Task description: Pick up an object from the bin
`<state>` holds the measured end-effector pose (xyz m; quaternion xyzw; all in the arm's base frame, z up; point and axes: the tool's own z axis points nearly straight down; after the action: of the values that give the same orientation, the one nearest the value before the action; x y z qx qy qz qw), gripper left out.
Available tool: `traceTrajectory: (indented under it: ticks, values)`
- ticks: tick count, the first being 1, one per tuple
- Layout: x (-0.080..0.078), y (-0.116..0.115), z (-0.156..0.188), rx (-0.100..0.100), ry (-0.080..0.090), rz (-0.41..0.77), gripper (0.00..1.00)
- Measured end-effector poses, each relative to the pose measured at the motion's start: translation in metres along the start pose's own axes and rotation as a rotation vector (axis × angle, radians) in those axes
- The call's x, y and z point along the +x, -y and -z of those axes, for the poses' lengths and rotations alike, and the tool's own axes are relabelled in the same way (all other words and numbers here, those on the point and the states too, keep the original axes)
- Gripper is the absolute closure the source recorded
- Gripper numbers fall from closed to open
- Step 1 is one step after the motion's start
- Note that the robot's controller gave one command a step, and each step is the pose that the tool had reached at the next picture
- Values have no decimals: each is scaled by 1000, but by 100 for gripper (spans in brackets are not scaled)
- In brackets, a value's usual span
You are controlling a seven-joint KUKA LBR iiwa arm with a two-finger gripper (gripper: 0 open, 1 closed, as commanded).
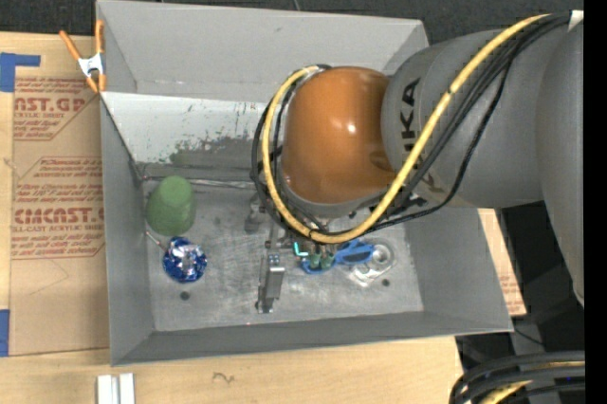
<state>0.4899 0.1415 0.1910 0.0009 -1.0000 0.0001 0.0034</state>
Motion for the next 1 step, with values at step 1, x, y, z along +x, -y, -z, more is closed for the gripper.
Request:
traceTrajectory:
  ticks: [1]
  values:
    - [-42,-80,-102,-2,3,-38,0]
